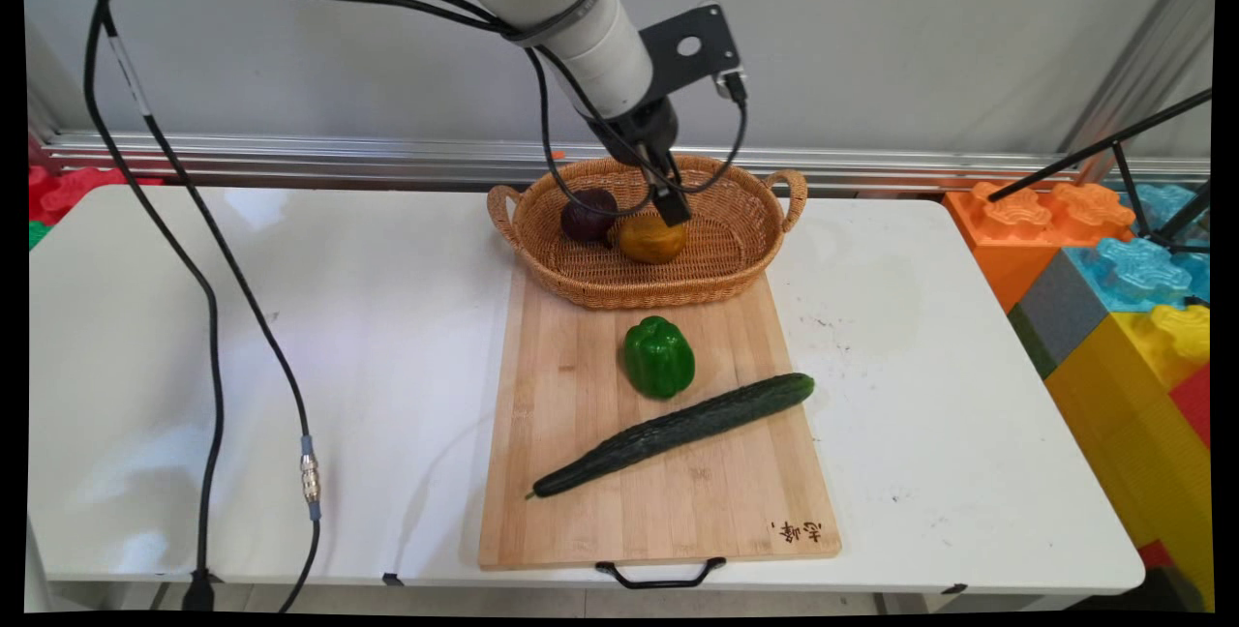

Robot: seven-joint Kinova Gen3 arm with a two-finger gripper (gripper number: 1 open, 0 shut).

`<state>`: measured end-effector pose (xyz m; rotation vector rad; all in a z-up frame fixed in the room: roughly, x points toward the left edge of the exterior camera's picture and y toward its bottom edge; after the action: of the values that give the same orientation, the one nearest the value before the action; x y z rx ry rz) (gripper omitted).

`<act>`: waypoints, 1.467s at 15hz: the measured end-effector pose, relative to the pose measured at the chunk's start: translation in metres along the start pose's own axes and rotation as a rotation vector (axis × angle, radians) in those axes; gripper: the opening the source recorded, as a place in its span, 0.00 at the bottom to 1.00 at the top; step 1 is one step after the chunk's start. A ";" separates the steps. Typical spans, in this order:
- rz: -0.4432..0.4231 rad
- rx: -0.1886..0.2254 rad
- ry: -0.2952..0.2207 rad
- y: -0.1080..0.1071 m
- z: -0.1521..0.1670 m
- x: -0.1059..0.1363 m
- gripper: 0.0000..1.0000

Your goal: Pick up the potato from the vegetable basket, then place the picked object on the cutting board

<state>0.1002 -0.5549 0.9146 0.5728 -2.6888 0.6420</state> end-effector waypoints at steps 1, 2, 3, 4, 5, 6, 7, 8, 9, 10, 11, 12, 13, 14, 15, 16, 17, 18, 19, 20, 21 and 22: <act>-0.005 0.001 -0.008 -0.005 0.006 -0.004 1.00; -0.008 -0.001 -0.013 -0.009 0.010 -0.007 1.00; -0.012 -0.007 -0.021 -0.013 0.018 -0.012 1.00; -0.016 -0.018 -0.027 -0.017 0.027 -0.017 1.00; -0.016 -0.033 -0.029 -0.021 0.038 -0.022 1.00; -0.016 -0.050 -0.029 -0.023 0.047 -0.026 1.00; -0.016 -0.062 -0.028 -0.024 0.053 -0.028 1.00; -0.016 -0.079 -0.027 -0.025 0.062 -0.031 1.00; -0.015 -0.090 -0.025 -0.026 0.068 -0.032 1.00; -0.015 -0.106 -0.022 -0.029 0.078 -0.035 1.00; -0.016 -0.117 -0.019 -0.031 0.087 -0.038 1.00; -0.014 -0.130 -0.016 -0.033 0.097 -0.040 1.00; -0.012 -0.140 -0.013 -0.035 0.104 -0.042 1.00; -0.010 -0.149 -0.009 -0.038 0.112 -0.044 1.00; -0.007 -0.156 -0.005 -0.040 0.120 -0.045 1.00; -0.004 -0.161 -0.001 -0.042 0.125 -0.045 1.00; 0.000 -0.165 0.006 -0.045 0.129 -0.046 1.00; 0.003 -0.168 0.010 -0.046 0.132 -0.046 0.00; 0.006 -0.171 0.012 -0.047 0.134 -0.046 0.00; 0.010 -0.175 0.013 -0.047 0.134 -0.046 0.00; 0.011 -0.181 0.010 -0.047 0.132 -0.046 0.00; 0.013 -0.188 0.007 -0.046 0.130 -0.047 0.00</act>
<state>0.1344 -0.6419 0.8027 0.5025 -2.7094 0.3880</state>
